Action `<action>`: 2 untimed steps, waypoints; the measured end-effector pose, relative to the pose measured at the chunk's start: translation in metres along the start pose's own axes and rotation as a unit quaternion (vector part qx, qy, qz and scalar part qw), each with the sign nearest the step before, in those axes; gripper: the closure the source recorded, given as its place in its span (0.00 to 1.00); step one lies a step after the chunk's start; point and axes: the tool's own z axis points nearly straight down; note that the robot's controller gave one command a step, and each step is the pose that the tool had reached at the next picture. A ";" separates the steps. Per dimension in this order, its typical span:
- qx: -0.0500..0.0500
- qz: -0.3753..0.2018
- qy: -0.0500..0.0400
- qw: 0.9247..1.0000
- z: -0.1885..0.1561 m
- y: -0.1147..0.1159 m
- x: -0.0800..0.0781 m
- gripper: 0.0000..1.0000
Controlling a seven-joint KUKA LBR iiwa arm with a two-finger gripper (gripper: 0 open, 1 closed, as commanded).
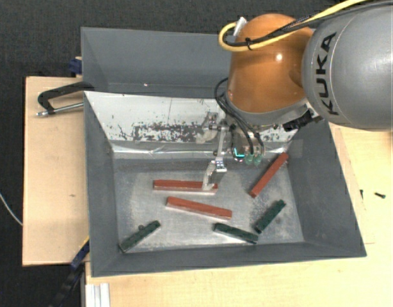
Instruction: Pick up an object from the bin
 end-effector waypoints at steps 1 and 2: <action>-0.001 0.001 -0.005 1.000 -0.005 -0.001 -0.002 0.00; -0.001 0.001 -0.007 1.000 0.049 0.003 0.010 0.00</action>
Offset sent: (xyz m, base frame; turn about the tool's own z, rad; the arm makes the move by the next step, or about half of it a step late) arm -0.0293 0.0064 -0.1259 0.0056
